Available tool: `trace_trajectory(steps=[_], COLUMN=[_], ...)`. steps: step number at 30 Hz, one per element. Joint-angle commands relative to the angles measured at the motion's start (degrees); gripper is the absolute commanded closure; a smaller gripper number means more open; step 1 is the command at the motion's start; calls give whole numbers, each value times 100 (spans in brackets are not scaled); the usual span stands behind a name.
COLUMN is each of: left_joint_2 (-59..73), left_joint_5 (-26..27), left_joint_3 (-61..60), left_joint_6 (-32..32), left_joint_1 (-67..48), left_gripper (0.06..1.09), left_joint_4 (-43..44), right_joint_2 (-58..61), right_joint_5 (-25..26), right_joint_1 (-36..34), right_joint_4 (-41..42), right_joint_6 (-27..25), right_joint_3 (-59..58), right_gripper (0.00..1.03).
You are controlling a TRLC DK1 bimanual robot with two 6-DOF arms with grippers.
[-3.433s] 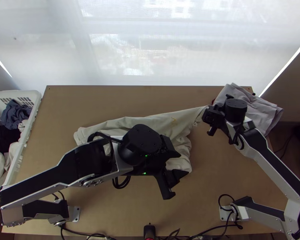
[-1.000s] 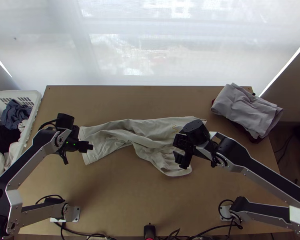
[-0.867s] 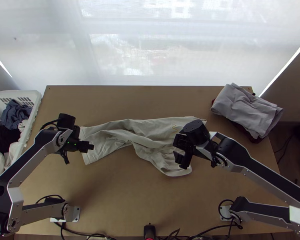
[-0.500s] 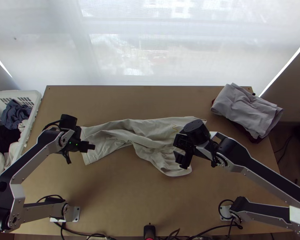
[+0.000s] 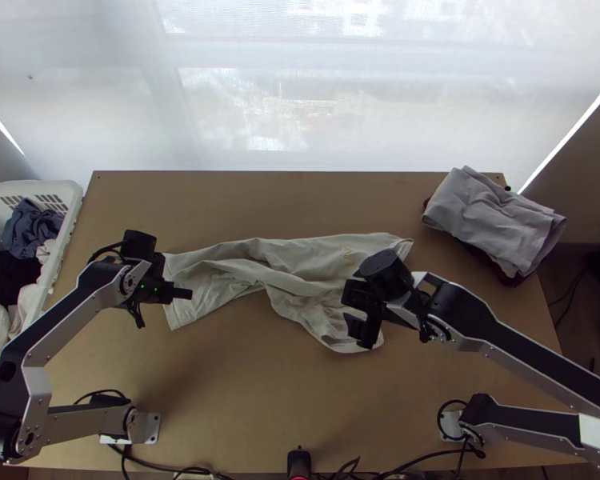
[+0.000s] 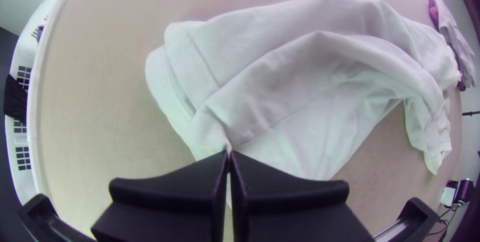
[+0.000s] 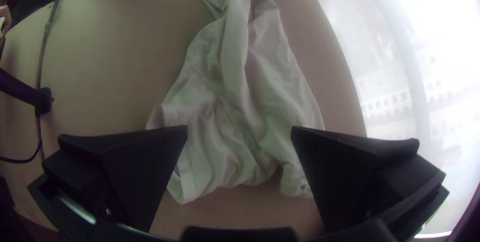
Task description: Fold the t-shirt
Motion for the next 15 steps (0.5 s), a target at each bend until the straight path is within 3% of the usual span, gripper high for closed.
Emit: trace_trajectory(steps=[1,15], left_joint_2=[-170,-627], left_joint_5=[24,24], left_joint_3=[3,73], left_joint_6=[-64,-196], left_joint_1=[-5,-198], left_gripper=[105,105], left_joint_4=[16,-98], right_joint_2=[20,653], right_joint_5=[-117,-811], right_joint_1=[327,766], right_joint_4=[-100,225], right_joint_6=[5,330], right_joint_3=[-214,-680], right_gripper=[6,13])
